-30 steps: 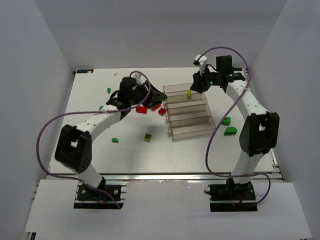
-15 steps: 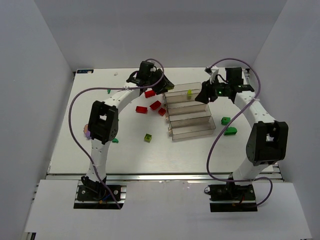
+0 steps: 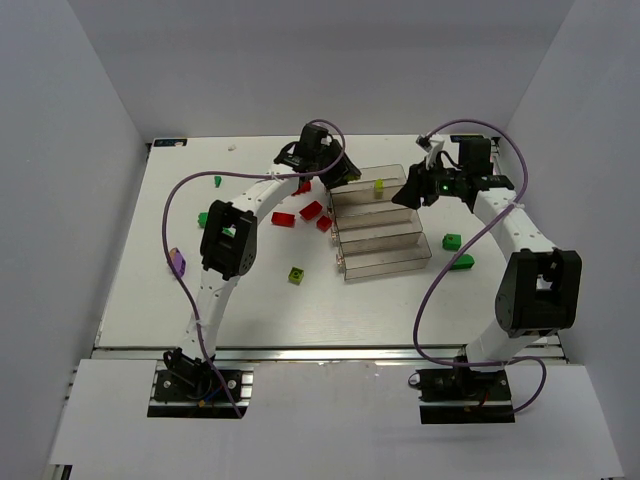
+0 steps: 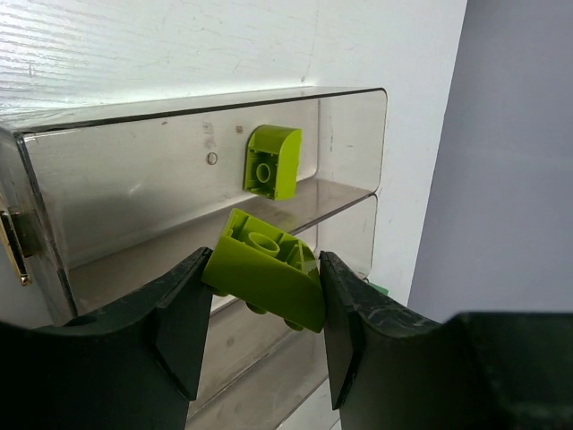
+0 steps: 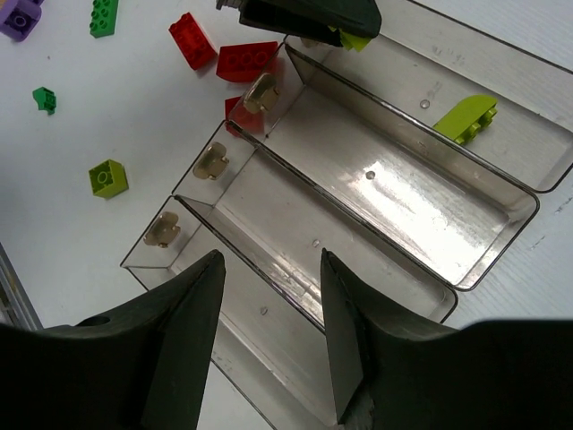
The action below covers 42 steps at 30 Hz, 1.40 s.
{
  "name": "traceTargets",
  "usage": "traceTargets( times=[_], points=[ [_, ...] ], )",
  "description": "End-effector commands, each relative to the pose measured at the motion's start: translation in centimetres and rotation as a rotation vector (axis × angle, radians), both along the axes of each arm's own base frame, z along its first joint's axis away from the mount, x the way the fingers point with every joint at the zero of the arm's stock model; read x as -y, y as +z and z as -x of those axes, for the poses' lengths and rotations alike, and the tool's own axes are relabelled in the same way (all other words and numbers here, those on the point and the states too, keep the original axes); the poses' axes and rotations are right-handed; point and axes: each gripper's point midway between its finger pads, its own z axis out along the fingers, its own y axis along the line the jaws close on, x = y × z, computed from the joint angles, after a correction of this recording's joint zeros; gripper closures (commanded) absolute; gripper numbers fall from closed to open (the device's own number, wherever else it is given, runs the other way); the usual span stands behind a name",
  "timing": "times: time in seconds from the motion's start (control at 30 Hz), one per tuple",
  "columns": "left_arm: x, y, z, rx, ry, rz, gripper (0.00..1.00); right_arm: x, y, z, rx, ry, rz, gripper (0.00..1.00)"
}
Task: Sort the legos into containers by color
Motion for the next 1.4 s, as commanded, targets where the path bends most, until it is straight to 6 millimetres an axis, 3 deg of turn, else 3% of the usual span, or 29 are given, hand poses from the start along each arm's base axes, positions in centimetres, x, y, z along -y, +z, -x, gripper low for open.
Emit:
traceTargets(
  times=[0.0, 0.1, 0.27, 0.37, 0.57, 0.7, 0.73, 0.77, 0.83, 0.87, 0.9, 0.93, 0.97, 1.0, 1.03, 1.07, 1.1, 1.13, 1.17, 1.2, 1.23, 1.27, 1.33, 1.37],
  points=[
    [-0.3, 2.5, -0.9, 0.061, 0.030, -0.003, 0.49, 0.0, 2.0, 0.5, 0.061, 0.008, -0.027, 0.47],
    [0.0, 2.5, -0.9, 0.060, 0.028, 0.005, 0.40, 0.0, 1.9, 0.7, 0.055, 0.011, -0.033, 0.47],
    [0.4, 3.0, -1.0, 0.069, 0.037, 0.012, 0.37, -0.1, 2.1, 1.1, 0.053, 0.021, -0.040, 0.46],
    [0.4, 3.4, -1.1, 0.077, 0.042, 0.016, 0.30, -0.3, 2.4, 1.7, 0.061, 0.040, -0.051, 0.46],
    [0.6, 4.6, -1.0, 0.094, 0.037, 0.029, 0.31, -0.8, 3.1, 2.7, 0.080, 0.101, -0.072, 0.44],
    [0.5, 9.3, -0.8, 0.183, 0.031, 0.063, 0.39, -2.1, 4.1, 5.6, 0.187, 0.308, -0.103, 0.44],
    [0.1, 12.2, -0.4, 0.233, 0.032, 0.071, 0.40, -2.7, 4.4, 6.5, 0.229, 0.372, -0.109, 0.44],
    [-0.5, 13.4, -0.3, 0.276, 0.030, 0.048, 0.43, -3.1, 4.2, 8.0, 0.324, 0.487, -0.098, 0.45],
    [-1.6, 14.1, 0.7, 0.310, 0.028, 0.013, 0.62, -4.3, 3.9, 9.9, 0.428, 0.616, -0.068, 0.44],
    [-2.8, 17.5, 1.8, 0.376, 0.030, 0.010, 0.71, -4.6, 2.9, 11.4, 0.417, 0.665, -0.044, 0.43],
    [-3.7, 18.2, 2.4, 0.397, 0.041, -0.003, 0.88, -5.0, 2.4, 11.6, 0.517, 0.735, 0.004, 0.42],
    [-5.1, 15.4, 3.5, 0.348, 0.044, -0.050, 0.92, -6.4, 1.9, 12.7, 0.531, 0.805, 0.024, 0.42],
    [-6.6, 18.8, 5.3, 0.411, 0.052, -0.039, 0.93, -6.7, 1.0, 13.0, 0.539, 0.842, 0.075, 0.42],
    [-8.7, 19.1, 7.4, 0.432, 0.071, -0.045, 0.91, -7.9, -0.1, 14.1, 0.556, 0.922, 0.112, 0.40],
    [-10.4, 18.9, 8.2, 0.435, 0.107, -0.059, 0.75, -9.4, -0.5, 15.4, 0.577, 0.989, 0.120, 0.35],
    [-12.0, 15.1, 9.9, 0.366, 0.117, -0.103, 0.63, -9.9, -1.5, 15.8, 0.589, 1.023, 0.156, 0.32],
    [-13.7, 17.7, 11.9, 0.418, 0.152, -0.079, 0.54, -10.7, -1.8, 15.7, 0.624, 1.043, 0.171, 0.26],
    [-15.6, 17.4, 12.6, 0.415, 0.199, -0.095, 0.48, -11.9, -2.4, 16.9, 0.638, 1.097, 0.174, 0.24],
    [-17.1, 14.1, 14.1, 0.354, 0.215, -0.126, 0.37, -12.5, -3.0, 16.9, 0.648, 1.116, 0.205, 0.22],
    [-18.9, 15.6, 15.7, 0.383, 0.252, -0.105, 0.32, -13.8, -4.0, 17.7, 0.645, 1.164, 0.209, 0.21],
    [-20.5, 15.0, 16.3, 0.373, 0.308, -0.118, 0.23, -14.7, -4.0, 17.4, 0.664, 1.172, 0.216, 0.19],
    [-21.6, 12.3, 17.6, 0.325, 0.319, -0.139, 0.19, -15.4, -4.6, 17.3, 0.655, 1.176, 0.234, 0.17],
    [-24.0, 12.7, 19.2, 0.334, 0.377, -0.126, 0.17, -18.0, -5.7, 17.4, 0.657, 1.195, 0.245, 0.11],
    [-24.7, 11.0, 20.1, 0.297, 0.387, -0.141, 0.16, -18.7, -6.0, 16.8, 0.625, 1.156, 0.280, 0.11]
  ],
)
